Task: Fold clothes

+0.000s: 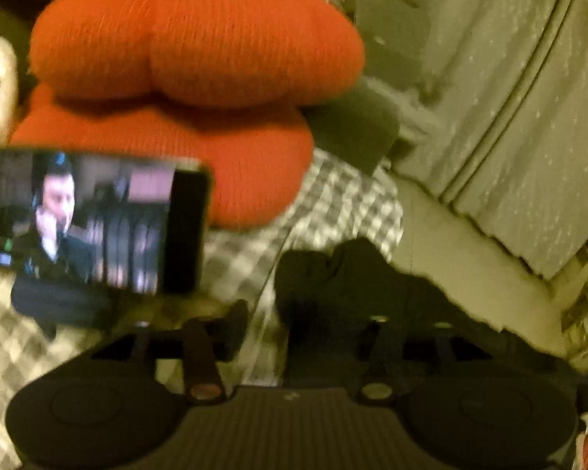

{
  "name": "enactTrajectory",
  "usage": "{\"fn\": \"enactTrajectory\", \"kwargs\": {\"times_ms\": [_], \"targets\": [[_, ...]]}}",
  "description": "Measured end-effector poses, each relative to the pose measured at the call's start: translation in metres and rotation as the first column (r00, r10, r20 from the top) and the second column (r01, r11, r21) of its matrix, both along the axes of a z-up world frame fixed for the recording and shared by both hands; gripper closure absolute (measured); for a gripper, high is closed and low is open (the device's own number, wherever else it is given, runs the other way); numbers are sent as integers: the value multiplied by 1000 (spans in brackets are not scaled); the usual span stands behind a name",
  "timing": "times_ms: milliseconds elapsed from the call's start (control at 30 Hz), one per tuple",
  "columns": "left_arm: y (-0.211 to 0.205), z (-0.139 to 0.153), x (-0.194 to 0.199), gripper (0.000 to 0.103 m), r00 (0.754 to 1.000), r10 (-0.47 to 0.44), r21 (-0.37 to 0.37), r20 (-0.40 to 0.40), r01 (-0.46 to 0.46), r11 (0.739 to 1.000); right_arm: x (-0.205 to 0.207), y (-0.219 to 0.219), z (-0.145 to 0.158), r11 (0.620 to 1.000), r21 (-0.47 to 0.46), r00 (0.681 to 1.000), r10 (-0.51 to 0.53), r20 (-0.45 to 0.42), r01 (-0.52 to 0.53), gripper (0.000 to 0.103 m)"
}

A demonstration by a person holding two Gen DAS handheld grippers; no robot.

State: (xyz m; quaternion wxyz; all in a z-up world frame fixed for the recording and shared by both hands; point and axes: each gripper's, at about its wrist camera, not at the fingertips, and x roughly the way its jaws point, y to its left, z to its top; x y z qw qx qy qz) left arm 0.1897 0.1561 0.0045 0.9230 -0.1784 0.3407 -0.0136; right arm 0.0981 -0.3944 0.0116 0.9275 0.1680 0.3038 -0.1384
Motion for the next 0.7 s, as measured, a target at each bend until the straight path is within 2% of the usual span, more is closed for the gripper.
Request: {"fn": "enactTrajectory", "kwargs": {"times_ms": [67,167,233,267,300,367,433,500,533,567,600,667,700], "targets": [[-13,-2,11,50,999,-34,37,1,34,999,10,7,3,999,-32,999,43,26,-42,73],[-35,-10,35,49,996,-86,128,-13,87,988,34,6,-3,997,-20,996,79,33,-78,73],[-39,-15,52,45,995,-99,171,-18,101,980,53,7,-6,993,-37,993,117,9,-116,73],[-40,-17,60,39,994,-104,192,-20,106,976,63,8,-8,989,-54,990,140,-13,-141,70],[-40,-20,67,36,991,-130,190,-16,130,973,74,9,-10,984,-70,986,163,-36,-165,61],[-45,-27,80,37,981,-192,188,-18,192,963,94,11,-14,971,-96,974,210,-80,-218,55],[-57,-35,90,45,969,-243,221,-36,245,944,109,14,-21,961,-78,962,258,-89,-265,55],[-70,-44,98,88,962,-259,283,-89,274,919,119,20,-31,952,-62,949,289,-129,-298,55],[-74,-46,99,90,960,-262,294,-96,279,914,124,25,-36,945,-58,937,310,-161,-322,59],[-78,-48,99,94,959,-265,303,-101,283,910,128,29,-40,938,-62,928,326,-183,-341,73],[-78,-45,97,98,959,-271,306,-81,283,909,124,33,-36,935,-105,934,319,-160,-338,95],[-78,-38,92,99,958,-285,312,-33,281,908,116,40,-28,926,-190,944,309,-114,-326,98],[-76,-31,90,99,963,-270,303,5,256,918,113,43,-24,919,-232,948,306,-90,-318,98]]}}
